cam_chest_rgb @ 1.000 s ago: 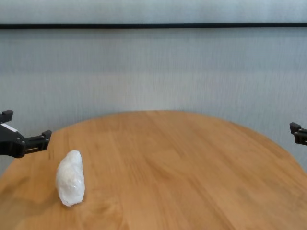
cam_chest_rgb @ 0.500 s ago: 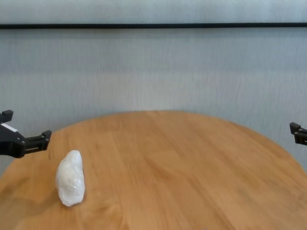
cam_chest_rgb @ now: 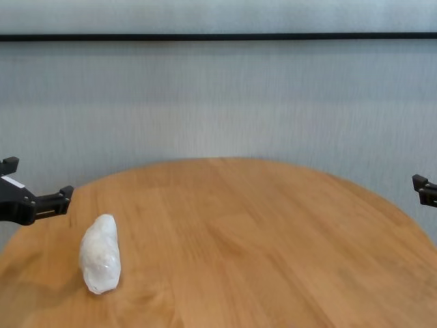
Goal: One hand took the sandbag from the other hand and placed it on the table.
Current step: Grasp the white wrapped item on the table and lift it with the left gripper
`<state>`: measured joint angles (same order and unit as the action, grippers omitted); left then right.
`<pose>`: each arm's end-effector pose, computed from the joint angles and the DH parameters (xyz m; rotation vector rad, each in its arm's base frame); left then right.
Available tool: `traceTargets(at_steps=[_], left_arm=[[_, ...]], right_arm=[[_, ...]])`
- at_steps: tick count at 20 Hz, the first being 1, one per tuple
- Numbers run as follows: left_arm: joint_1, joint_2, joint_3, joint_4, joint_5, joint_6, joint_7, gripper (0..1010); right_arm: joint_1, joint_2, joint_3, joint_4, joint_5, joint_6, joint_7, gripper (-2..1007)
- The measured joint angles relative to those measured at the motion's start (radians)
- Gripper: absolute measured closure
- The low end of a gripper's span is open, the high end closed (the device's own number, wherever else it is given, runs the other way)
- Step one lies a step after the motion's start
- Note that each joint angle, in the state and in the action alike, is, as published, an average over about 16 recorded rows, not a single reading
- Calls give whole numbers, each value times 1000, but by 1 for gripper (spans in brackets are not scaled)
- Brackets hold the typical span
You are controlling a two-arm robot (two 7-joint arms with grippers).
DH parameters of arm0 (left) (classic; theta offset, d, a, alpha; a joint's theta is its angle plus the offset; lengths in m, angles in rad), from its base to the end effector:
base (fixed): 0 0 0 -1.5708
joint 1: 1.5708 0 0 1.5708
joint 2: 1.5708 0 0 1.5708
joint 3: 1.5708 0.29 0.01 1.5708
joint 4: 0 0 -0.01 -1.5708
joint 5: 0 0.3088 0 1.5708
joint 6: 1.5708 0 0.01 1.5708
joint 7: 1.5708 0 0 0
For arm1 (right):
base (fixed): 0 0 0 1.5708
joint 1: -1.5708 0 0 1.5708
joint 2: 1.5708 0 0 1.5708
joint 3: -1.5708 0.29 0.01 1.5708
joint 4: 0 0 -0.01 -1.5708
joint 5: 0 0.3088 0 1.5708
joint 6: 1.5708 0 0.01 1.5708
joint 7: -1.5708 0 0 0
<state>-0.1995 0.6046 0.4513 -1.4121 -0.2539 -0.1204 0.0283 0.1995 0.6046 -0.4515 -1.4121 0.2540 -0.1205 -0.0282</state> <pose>0.3581 0.0826 -0.3022 0.3044 -0.2850 1.2480 0.3581 -0.0826 -0.3023 -0.3043 -0.2849 -1.2477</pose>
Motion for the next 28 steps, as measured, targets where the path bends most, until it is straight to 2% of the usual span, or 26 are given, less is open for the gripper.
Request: traceTargets(at_steps=[21, 28], left_arm=[[1, 0, -1, -1, 2, 1, 0, 10], [5, 1, -8, -12, 2, 17, -15, 10]], right_arm=[[0, 0, 0, 0, 0, 0, 0, 5], [0, 0, 0, 0, 0, 0, 0, 5]])
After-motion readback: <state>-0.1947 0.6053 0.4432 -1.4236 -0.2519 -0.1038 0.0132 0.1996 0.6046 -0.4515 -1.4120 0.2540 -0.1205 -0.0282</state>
